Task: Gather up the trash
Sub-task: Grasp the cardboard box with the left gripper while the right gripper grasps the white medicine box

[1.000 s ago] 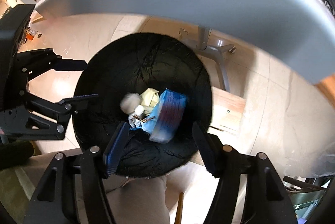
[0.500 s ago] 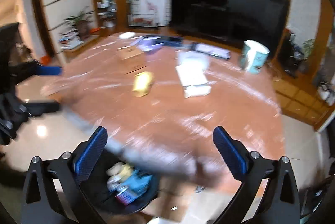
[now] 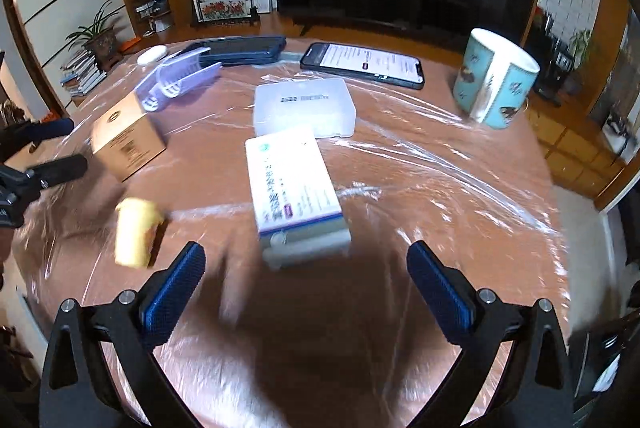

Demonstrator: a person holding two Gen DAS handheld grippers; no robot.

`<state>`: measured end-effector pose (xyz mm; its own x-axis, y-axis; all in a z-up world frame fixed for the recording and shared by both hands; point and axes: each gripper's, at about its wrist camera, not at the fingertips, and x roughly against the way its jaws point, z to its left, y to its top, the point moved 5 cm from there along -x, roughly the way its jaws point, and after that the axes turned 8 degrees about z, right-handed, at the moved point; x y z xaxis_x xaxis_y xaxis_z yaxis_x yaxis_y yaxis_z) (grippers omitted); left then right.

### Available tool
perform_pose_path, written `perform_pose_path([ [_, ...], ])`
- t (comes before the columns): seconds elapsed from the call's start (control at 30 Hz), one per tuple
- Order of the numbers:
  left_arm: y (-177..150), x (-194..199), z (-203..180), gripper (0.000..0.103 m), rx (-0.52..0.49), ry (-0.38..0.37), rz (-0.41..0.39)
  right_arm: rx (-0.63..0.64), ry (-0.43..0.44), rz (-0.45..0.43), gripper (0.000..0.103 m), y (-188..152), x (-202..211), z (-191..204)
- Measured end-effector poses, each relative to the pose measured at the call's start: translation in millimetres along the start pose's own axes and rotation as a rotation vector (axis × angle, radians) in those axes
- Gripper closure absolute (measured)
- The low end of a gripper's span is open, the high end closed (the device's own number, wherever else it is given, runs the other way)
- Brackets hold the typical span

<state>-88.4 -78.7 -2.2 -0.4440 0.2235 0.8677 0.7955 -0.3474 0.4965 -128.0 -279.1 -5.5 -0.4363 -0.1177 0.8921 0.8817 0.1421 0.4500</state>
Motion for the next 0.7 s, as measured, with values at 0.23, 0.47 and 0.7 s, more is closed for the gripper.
perform_pose_path([
  [0.23, 15.3, -26.4, 1.3, 0.004, -0.025, -0.002, 0.029, 0.026, 0.032, 0.04, 0.013, 15.5, -25.4, 10.2],
  [0.47, 20.0, -37.3, -0.4, 0.036, -0.041, -0.028, 0.051, 0.034, 0.029, 0.028, 0.041, 24.9, -30.8, 13.2],
  [0.7, 19.2, -32.3, -6.8, 0.044, -0.052, -0.037, 0.031, 0.002, 0.046, -0.006, 0.052, 23.6, -18.1, 7.0],
])
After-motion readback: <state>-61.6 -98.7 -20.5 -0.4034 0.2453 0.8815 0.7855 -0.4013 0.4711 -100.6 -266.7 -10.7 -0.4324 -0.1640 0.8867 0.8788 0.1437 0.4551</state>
